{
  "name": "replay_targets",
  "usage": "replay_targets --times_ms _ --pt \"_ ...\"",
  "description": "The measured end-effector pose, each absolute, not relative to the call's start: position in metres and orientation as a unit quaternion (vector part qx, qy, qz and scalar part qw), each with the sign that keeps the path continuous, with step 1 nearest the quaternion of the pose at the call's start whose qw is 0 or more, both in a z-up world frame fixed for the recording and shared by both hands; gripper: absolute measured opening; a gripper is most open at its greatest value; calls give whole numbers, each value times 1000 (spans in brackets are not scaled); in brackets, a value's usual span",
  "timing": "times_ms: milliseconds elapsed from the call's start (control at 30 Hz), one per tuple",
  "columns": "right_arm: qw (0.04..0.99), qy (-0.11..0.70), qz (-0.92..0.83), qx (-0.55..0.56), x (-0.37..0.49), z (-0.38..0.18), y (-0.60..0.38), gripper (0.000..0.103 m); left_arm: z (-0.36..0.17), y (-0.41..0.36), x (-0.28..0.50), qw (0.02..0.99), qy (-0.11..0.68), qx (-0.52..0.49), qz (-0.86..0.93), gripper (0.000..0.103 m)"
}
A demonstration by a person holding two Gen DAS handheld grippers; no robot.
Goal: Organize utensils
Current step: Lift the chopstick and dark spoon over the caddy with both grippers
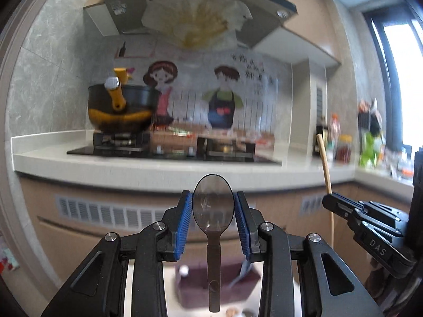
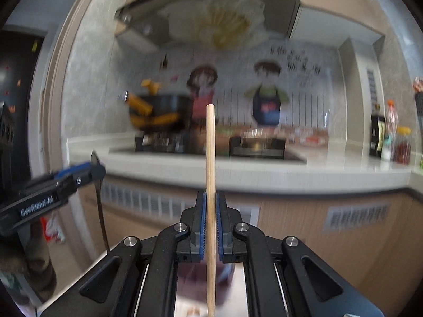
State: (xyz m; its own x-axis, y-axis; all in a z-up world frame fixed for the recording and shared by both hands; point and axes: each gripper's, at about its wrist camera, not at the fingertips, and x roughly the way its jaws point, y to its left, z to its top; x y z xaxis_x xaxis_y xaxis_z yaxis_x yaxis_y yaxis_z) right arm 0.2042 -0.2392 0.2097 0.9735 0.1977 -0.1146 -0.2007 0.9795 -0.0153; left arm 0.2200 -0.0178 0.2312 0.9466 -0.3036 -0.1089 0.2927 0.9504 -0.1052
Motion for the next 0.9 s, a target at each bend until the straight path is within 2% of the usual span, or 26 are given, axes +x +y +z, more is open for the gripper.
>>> replay_targets --times_ms 233,567,900 --pt "994 54 97 12 270 206 -242 7 233 -20 279 986 60 -50 -150 34" --pt "989 114 87 27 344 135 -229 7 172 -33 352 981 112 -50 -151 34" --pt "989 126 72 22 375 94 -225 7 114 -32 394 973 163 -61 -152 34"
